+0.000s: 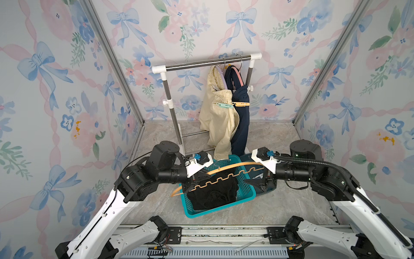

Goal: Remove the clothespins securing shorts to the hanger
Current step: Place the hanger on the clothesline.

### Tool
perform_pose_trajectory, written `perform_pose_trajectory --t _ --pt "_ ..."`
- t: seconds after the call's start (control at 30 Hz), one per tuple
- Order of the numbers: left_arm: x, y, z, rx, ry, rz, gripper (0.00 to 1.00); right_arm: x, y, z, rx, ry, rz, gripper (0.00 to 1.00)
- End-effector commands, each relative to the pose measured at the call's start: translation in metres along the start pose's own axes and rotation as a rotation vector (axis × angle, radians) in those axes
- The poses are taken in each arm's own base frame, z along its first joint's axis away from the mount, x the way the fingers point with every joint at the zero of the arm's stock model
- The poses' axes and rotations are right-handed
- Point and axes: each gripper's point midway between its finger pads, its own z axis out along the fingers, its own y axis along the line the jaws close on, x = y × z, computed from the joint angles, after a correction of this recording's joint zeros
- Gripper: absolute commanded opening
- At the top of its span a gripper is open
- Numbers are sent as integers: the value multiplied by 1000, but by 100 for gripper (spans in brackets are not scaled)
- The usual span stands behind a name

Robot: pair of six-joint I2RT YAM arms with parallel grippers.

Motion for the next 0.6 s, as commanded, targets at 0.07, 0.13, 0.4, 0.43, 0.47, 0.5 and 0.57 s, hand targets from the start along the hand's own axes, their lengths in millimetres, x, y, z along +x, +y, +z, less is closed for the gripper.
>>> perform_pose_trajectory --t 0.07,0.13,0.4,0.43,0.47,0.5,0.57 --pt "-35 22 -41 -204 -124 -54 0 -35 -41 -37 270 -208 122 97" --pt "-46 26 -56 -255 -166 -77 0 -43 -50 -54 343 -273 175 97" --pt "-85 42 -137 -511 -364 -150 0 -24 -80 -82 566 -307 348 96" --pt "-89 44 -147 -542 -388 -159 0 -18 -84 -82 597 -301 368 97" --pt "-92 46 -157 -577 -411 -166 0 -13 -88 -82 625 -293 387 97" --pt "-93 50 -165 -611 -427 -175 0 -8 -91 -81 643 -284 402 97" --pt "-95 57 -179 -678 -456 -200 0 2 -95 -76 664 -253 428 97"
